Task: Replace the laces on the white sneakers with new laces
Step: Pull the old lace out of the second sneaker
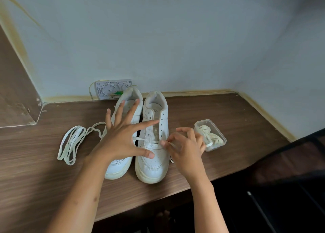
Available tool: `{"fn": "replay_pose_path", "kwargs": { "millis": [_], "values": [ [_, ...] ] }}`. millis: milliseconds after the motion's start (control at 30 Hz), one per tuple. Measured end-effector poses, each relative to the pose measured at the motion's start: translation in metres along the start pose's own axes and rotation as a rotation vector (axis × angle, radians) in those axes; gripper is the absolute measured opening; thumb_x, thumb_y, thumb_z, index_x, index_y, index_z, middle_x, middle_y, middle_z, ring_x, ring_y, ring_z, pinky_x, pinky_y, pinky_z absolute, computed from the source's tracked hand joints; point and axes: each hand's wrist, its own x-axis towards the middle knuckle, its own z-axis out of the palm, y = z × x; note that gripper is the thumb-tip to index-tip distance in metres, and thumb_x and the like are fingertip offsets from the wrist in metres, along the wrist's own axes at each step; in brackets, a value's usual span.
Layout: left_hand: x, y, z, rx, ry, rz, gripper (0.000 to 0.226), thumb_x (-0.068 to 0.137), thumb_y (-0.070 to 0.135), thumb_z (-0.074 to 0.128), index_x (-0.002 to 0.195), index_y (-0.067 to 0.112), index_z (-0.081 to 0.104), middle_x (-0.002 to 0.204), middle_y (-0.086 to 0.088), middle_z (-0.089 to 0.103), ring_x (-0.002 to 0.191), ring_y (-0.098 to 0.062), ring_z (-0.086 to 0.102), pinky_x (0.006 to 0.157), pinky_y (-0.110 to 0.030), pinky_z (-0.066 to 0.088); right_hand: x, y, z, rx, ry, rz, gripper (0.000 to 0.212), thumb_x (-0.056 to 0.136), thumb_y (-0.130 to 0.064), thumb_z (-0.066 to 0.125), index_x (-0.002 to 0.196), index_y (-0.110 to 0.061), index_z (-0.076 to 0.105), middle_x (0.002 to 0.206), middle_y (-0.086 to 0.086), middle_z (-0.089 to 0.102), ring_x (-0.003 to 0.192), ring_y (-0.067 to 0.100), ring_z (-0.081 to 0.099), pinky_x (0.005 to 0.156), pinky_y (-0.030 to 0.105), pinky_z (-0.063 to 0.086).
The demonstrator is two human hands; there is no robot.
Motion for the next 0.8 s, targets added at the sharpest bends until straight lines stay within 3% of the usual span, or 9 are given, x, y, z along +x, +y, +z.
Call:
{"fn": "replay_pose_path", "kwargs": {
  "millis": [200,267,367,467,633,800],
  "values": [
    [0.001,0.003,-0.002,0.051,-0.009,-0.049,0.089,0.042,0.092,0.06,0.12,0.085,0.017,0.15,0.018,-0.043,0.131,-0.018,-0.052,0.105,-0.058,-0.032,0.002,0.001,-0.001,-0.041,0.116,-0.023,0.01,0.081,-0.046,0.074,0.078,-0.038,0.067,0.13,-0.016,0.045,0.125,0.015,0.024,0.104,0.043,0.015],
    [0.001,0.004,-0.002,0.061,-0.02,-0.061,0.087,0.042,0.092,0.06,0.118,0.086,0.016,0.152,0.016,-0.042,0.131,-0.019,-0.052,0.105,-0.061,-0.031,0.005,0.006,-0.01,-0.058,0.254,0.041,0.014,0.078,-0.036,0.078,0.074,-0.039,0.066,0.13,-0.014,0.046,0.126,0.019,0.027,0.104,0.048,0.018],
    [0.001,0.004,-0.002,0.07,-0.034,-0.069,0.088,0.043,0.091,0.061,0.118,0.086,0.015,0.152,0.014,-0.042,0.131,-0.019,-0.052,0.106,-0.063,-0.029,0.006,0.019,-0.033,-0.01,0.554,0.284,0.021,0.078,-0.024,0.079,0.075,-0.037,0.063,0.128,-0.007,0.05,0.125,0.029,0.033,0.103,0.054,0.024],
    [0.001,0.005,-0.003,0.065,-0.032,-0.071,0.09,0.043,0.09,0.063,0.119,0.085,0.016,0.152,0.014,-0.041,0.131,-0.019,-0.052,0.105,-0.061,-0.03,0.005,0.038,-0.046,-0.028,0.734,0.403,0.012,0.083,-0.029,0.076,0.077,-0.028,0.065,0.126,-0.001,0.051,0.123,0.036,0.037,0.102,0.056,0.026],
    [0.002,0.005,-0.003,0.071,-0.026,-0.067,0.087,0.042,0.091,0.061,0.115,0.086,0.016,0.154,0.013,-0.039,0.131,-0.019,-0.052,0.105,-0.058,-0.032,0.006,0.04,-0.038,0.018,0.605,0.335,0.022,0.082,-0.034,0.077,0.1,-0.027,0.067,0.135,0.005,0.042,0.126,0.038,0.032,0.104,0.057,0.026],
    [0.002,0.005,-0.004,0.05,-0.015,-0.072,0.086,0.037,0.093,0.057,0.112,0.089,0.014,0.153,0.016,-0.039,0.131,-0.017,-0.051,0.104,-0.056,-0.033,0.006,0.021,-0.026,0.089,0.201,0.064,0.027,0.076,-0.061,0.067,0.091,-0.039,0.068,0.132,-0.011,0.041,0.13,0.021,0.024,0.104,0.039,0.017]
  ]
}}
